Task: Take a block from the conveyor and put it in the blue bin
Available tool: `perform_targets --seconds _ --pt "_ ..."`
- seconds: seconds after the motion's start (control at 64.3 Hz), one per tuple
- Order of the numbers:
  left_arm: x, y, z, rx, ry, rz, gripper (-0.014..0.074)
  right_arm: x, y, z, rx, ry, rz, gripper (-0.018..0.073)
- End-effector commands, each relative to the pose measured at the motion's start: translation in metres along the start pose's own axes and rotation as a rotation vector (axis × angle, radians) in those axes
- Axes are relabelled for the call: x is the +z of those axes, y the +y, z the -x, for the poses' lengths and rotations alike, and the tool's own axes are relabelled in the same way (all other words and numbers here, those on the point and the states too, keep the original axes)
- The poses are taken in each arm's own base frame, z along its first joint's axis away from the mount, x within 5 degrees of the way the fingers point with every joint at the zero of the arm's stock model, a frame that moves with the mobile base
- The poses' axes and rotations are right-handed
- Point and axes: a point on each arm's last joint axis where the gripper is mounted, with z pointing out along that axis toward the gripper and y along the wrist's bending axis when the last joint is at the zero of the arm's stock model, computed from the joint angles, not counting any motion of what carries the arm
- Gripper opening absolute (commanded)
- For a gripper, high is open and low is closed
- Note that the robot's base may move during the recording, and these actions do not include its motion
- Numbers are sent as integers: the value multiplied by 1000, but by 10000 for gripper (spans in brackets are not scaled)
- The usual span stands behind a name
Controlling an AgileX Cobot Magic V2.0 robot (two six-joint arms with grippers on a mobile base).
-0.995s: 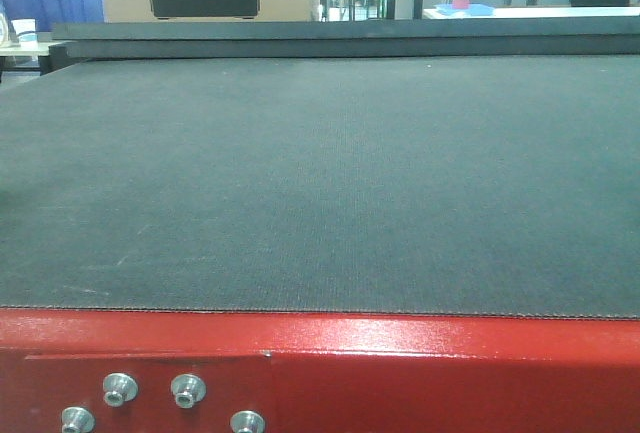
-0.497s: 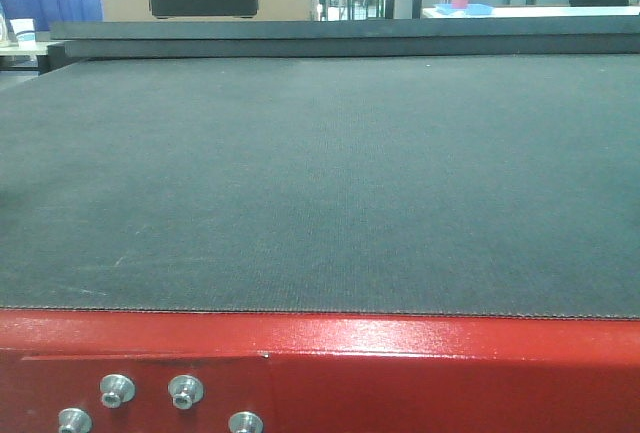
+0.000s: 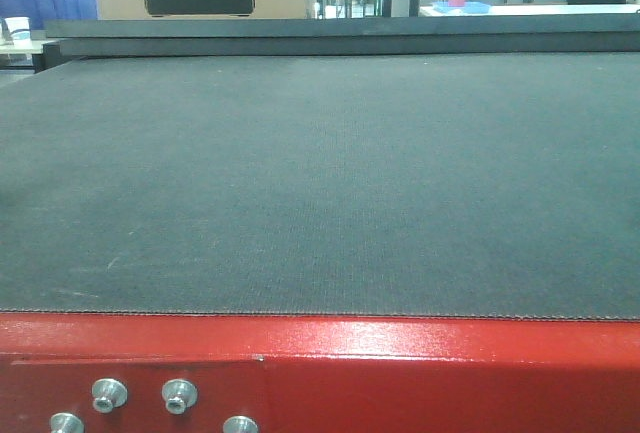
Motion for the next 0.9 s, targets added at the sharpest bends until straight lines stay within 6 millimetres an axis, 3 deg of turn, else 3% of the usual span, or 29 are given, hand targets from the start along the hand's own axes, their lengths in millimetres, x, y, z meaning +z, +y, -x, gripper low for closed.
perform_targets --seconds 0.0,0.14,0.218,0.326,0.373,0.528,0.886 --pt "10 -1 22 -8 133 -24 77 19 0 12 -4 141 -1 -44" --pt "35 -1 39 12 334 -33 309 47 0 21 -2 282 1 234" --pt "48 -2 39 10 409 -55 415 58 0 18 -1 332 5 403" --pt "59 -4 32 11 467 -97 561 70 0 10 1 387 10 573" --pt "63 -5 30 3 485 -105 603 74 0 8 1 404 10 569" --pt "83 -10 17 -41 591 -126 599 93 0 3 3 508 10 569" --pt "117 -29 -8 -13 760 -233 599 179 -7 -7 -60 996 -22 569"
